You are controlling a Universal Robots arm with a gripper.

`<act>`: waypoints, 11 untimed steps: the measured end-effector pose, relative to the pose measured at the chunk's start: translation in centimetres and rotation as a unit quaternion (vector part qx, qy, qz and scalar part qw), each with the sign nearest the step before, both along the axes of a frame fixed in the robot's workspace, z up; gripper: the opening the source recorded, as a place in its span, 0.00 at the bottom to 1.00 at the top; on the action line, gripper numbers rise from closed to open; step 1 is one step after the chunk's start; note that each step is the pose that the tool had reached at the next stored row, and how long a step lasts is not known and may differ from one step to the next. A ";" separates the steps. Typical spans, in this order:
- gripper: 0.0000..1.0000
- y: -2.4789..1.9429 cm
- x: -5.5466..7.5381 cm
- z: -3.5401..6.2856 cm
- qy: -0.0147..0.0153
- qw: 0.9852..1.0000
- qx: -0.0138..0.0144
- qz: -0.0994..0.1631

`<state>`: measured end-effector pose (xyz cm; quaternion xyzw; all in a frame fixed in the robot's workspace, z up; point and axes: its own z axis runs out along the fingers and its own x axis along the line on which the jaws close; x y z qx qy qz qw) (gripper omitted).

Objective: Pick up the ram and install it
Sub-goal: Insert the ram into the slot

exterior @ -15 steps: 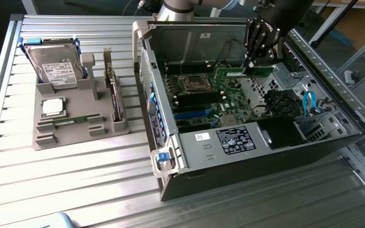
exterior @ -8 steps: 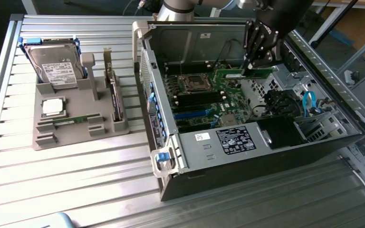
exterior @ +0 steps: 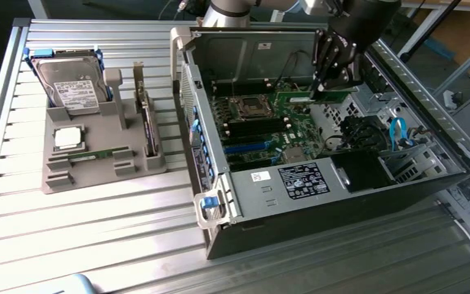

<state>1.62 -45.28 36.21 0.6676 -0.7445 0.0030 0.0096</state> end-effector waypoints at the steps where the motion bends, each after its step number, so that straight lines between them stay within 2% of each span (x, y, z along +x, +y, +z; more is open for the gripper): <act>1: 0.14 0.00 0.0 -0.05 0.000 1.000 0.000 0.000; 11: 0.14 0.00 0.0 -0.61 0.000 1.000 0.000 0.000</act>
